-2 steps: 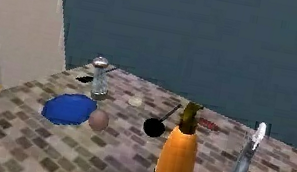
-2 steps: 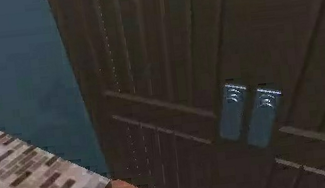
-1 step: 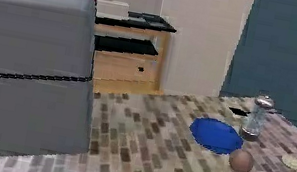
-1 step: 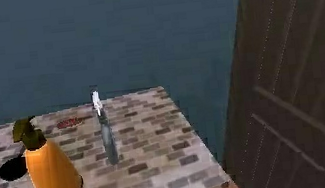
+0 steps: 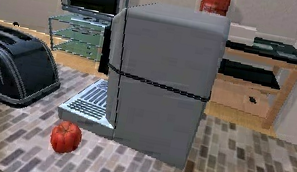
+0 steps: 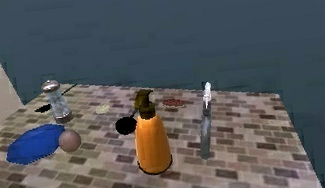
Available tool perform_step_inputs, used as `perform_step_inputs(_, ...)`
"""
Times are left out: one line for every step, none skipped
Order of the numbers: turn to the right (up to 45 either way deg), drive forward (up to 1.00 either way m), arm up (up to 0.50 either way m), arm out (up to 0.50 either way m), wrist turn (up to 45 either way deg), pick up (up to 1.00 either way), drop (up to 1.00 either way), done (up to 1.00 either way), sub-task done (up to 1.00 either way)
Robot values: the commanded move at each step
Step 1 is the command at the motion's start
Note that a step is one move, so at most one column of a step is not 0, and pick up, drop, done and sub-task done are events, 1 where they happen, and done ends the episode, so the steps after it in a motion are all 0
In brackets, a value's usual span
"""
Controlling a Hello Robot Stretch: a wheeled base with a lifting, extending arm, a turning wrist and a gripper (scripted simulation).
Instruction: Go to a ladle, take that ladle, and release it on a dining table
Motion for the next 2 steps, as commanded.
perform_step_inputs(0.0,0.0,0.5,0.0,0.0,0.0,0.0,0.0,0.0)
perform_step_inputs(0.0,0.0,0.38,0.0,0.0,0.0,0.0,0.0,0.0)
